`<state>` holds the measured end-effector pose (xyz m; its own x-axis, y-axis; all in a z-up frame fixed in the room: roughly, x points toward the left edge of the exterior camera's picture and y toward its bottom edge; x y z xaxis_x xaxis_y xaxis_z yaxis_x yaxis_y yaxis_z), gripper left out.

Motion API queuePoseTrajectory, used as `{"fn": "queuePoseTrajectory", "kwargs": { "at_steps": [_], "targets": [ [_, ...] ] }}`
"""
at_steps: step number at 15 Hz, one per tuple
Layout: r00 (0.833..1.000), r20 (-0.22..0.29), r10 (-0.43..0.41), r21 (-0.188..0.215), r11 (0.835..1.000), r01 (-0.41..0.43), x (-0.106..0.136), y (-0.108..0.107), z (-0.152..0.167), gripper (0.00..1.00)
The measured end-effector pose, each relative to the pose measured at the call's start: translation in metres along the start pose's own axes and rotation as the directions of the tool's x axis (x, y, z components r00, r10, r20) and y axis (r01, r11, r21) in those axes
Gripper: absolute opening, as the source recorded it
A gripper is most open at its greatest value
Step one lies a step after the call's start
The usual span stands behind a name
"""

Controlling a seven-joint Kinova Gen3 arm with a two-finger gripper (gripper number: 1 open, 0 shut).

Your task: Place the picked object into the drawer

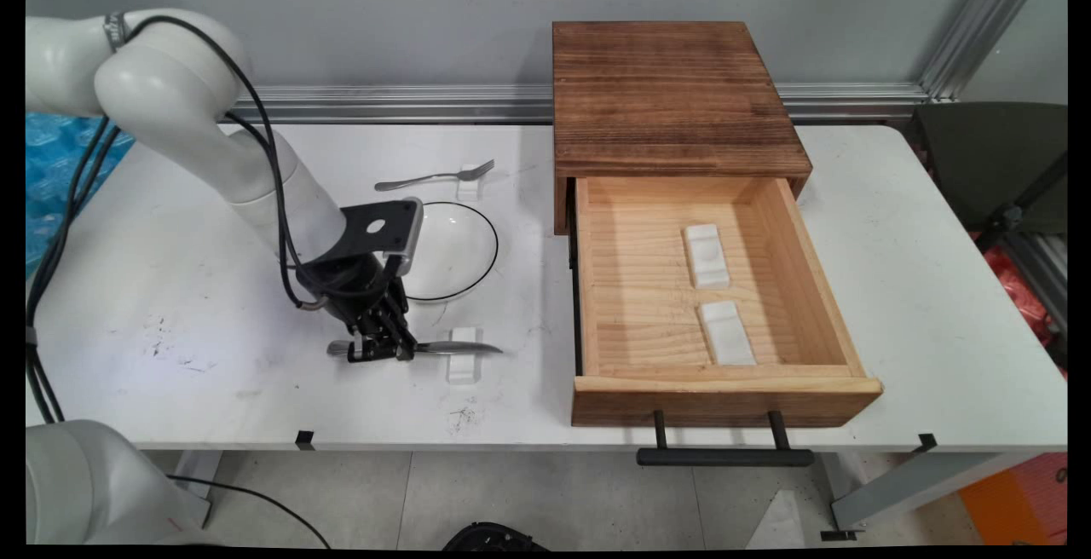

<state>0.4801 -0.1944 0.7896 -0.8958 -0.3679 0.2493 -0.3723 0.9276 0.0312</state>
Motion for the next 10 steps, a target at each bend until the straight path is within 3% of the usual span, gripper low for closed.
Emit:
{"fn": "queuePoseTrajectory", "kwargs": {
  "at_steps": [5,10],
  "targets": [
    [1.0,0.005,-0.001,-0.005,1.0,0.001,0.002,0.005,-0.022,0.0],
    [1.0,0.011,-0.005,-0.002,1.0,0.005,0.01,0.011,-0.064,0.0]
  ]
}}
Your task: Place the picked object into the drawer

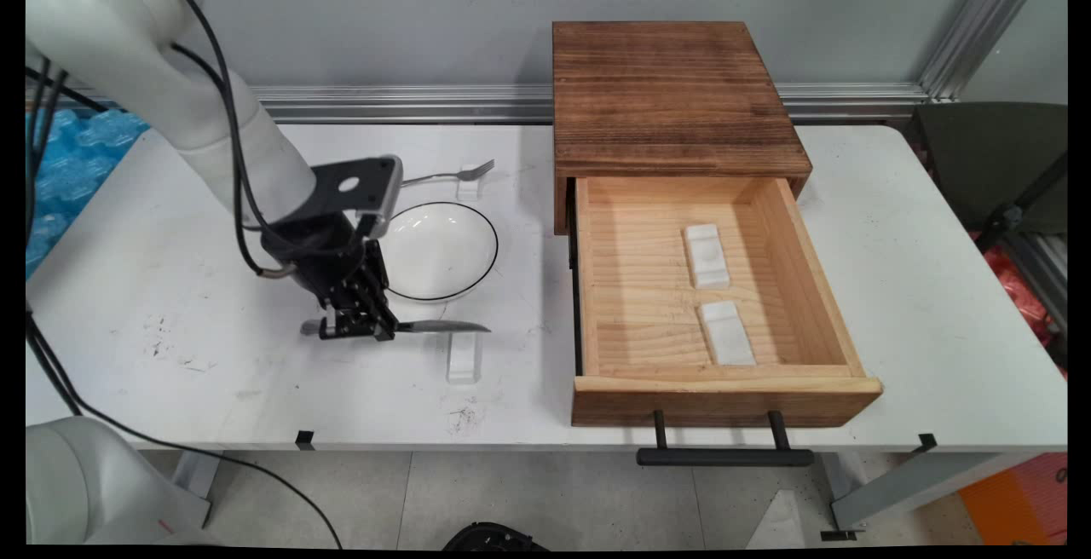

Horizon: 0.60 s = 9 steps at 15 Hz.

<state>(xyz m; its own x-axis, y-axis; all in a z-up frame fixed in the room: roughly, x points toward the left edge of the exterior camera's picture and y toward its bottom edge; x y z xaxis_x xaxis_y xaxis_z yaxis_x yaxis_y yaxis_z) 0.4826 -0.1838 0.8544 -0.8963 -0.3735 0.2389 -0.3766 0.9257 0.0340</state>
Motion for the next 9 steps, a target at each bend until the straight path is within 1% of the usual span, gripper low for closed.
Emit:
{"fn": "queuePoseTrajectory", "kwargs": {
  "at_steps": [4,9],
  "targets": [
    [1.0,0.004,-0.009,0.016,1.0,0.009,0.009,0.003,-0.04,0.0],
    [1.0,0.001,-0.022,0.03,0.999,0.022,0.023,0.007,-0.077,0.0]
  ]
}}
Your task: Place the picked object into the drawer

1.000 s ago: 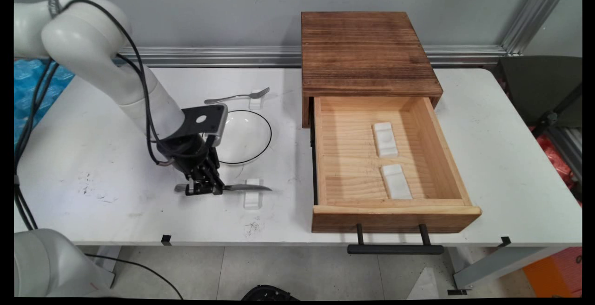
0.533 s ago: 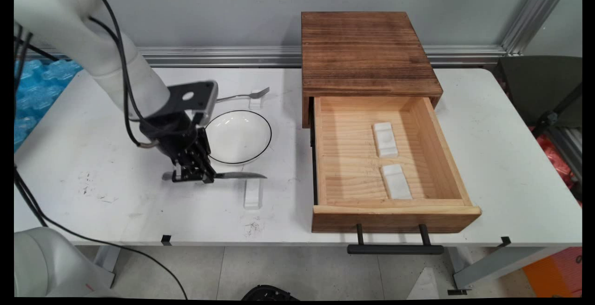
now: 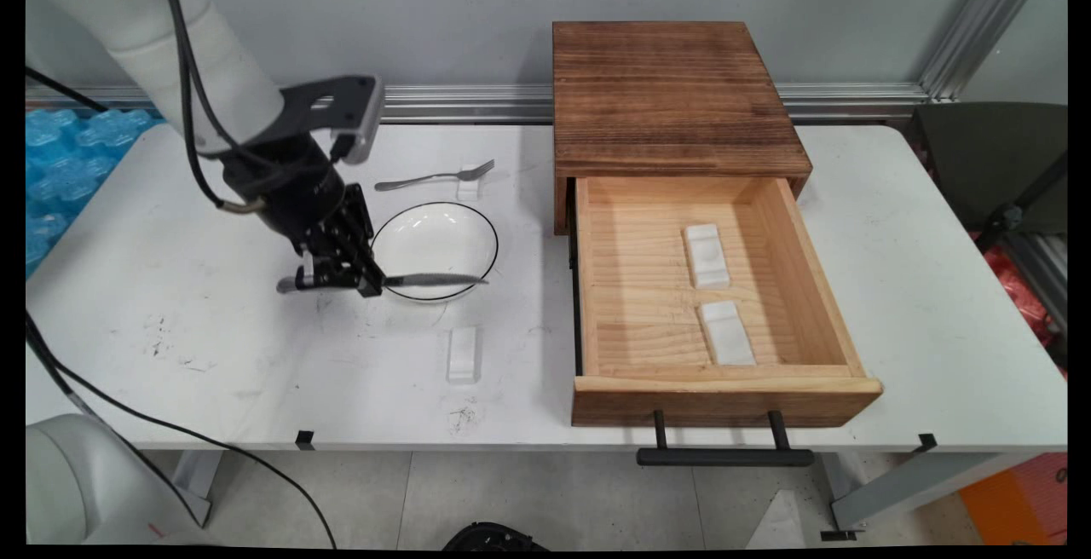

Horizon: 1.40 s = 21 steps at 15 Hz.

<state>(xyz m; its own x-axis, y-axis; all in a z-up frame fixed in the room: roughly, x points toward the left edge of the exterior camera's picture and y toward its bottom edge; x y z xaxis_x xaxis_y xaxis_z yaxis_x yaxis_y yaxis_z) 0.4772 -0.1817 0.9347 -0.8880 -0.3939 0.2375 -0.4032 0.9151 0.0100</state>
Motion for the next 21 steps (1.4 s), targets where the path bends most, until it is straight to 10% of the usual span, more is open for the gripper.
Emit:
{"fn": "queuePoseTrajectory", "kwargs": {
  "at_steps": [21],
  "targets": [
    [0.993,-0.119,0.001,0.019,1.0,0.002,0.15,-0.005,-0.031,0.0]
  ]
}}
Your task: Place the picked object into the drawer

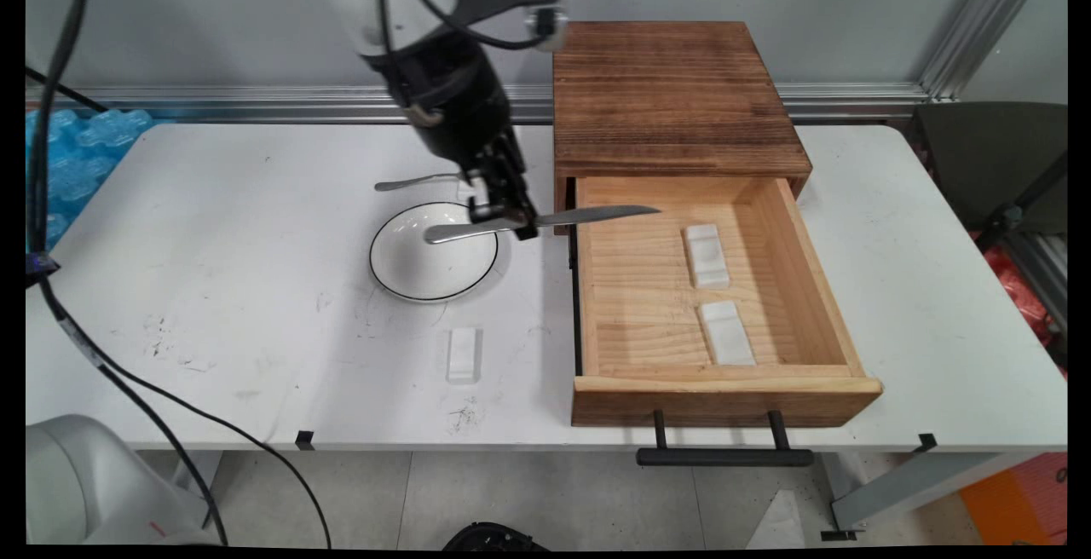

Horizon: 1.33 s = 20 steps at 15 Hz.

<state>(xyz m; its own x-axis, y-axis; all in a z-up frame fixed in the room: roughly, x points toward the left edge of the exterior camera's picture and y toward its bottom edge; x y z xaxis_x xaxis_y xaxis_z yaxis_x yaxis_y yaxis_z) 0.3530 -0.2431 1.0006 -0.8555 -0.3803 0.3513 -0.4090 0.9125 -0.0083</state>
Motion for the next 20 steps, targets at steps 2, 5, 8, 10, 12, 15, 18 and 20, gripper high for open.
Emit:
{"fn": "queuePoseTrajectory", "kwargs": {
  "at_steps": [2,5,8,10,12,15,18,20],
  "targets": [
    [1.0,-0.007,-0.001,0.0,1.0,0.001,0.013,0.0,0.007,0.0],
    [1.0,-0.018,0.0,0.001,1.0,0.0,0.037,0.001,0.024,0.0],
    [1.0,-0.023,0.001,0.005,1.0,0.0,0.059,0.001,0.045,0.0],
    [1.0,-0.025,0.006,0.003,1.0,-0.006,0.072,0.0,0.06,0.0],
    [1.0,-0.027,0.013,0.002,1.0,-0.013,0.083,-0.001,0.072,0.0],
    [0.999,-0.035,0.022,-0.001,1.0,-0.022,0.102,-0.005,0.099,0.0],
    [0.999,-0.038,0.028,-0.004,1.0,-0.028,0.113,-0.008,0.119,0.0],
    [0.999,-0.036,0.032,-0.007,0.999,-0.032,0.12,-0.009,0.133,0.0]
  ]
}}
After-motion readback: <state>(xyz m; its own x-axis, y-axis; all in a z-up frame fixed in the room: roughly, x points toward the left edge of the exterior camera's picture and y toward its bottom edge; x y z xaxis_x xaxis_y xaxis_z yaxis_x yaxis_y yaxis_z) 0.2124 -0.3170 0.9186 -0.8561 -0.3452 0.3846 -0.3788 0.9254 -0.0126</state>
